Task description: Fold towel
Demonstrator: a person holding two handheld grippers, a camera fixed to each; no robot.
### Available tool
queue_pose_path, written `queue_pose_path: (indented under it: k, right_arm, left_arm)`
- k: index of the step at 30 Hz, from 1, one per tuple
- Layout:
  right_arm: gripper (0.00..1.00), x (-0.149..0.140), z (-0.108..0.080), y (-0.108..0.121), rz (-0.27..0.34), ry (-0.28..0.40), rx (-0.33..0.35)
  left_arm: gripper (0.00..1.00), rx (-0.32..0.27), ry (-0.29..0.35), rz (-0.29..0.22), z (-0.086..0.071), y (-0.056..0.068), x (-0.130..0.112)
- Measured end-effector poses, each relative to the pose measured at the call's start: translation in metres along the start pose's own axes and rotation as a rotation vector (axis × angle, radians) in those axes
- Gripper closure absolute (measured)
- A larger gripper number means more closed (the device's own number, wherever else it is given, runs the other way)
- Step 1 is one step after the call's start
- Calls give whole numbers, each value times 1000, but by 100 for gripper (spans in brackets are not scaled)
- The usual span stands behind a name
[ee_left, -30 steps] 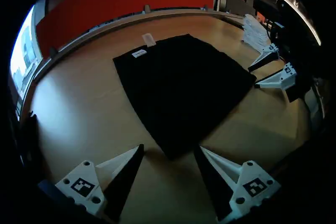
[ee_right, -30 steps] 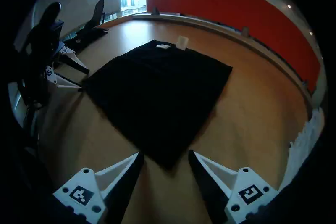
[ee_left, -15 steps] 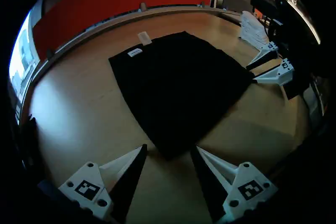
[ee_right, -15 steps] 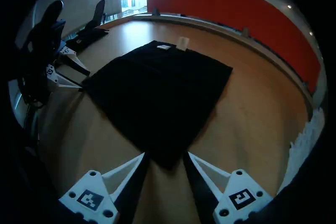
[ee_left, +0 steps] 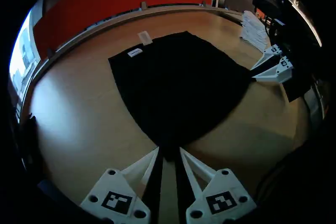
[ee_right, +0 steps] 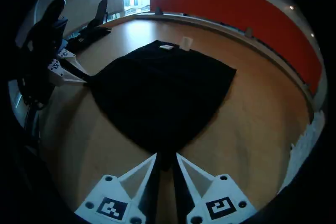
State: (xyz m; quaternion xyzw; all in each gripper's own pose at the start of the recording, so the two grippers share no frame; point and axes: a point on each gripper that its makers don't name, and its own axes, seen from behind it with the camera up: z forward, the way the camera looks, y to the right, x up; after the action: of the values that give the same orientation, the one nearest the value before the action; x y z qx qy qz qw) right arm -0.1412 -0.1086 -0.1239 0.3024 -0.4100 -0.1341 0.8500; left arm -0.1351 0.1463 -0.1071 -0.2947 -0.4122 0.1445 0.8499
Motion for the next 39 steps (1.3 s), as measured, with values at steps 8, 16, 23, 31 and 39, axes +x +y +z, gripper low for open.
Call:
queue_pose_path:
  k: [8, 16, 23, 31, 39]
  right_arm:
    - [87, 7, -3, -4, -8, 15, -2]
    - [87, 18, -20, -1, 15, 37, -9]
    - [87, 33, -44, 2, 10, 68, -22]
    - [87, 47, -68, -4, -4, 84, -18]
    - [87, 60, -89, -6, -11, 91, -18]
  left_arm:
    - [90, 21, -4, -39, -1, -2, 2]
    - [91, 19, 15, -68, -14, 3, 14]
    - [90, 15, 37, -86, -35, 8, 30]
    - [90, 31, 47, -88, -63, 9, 44]
    - [90, 26, 50, -110, -88, 16, 53]
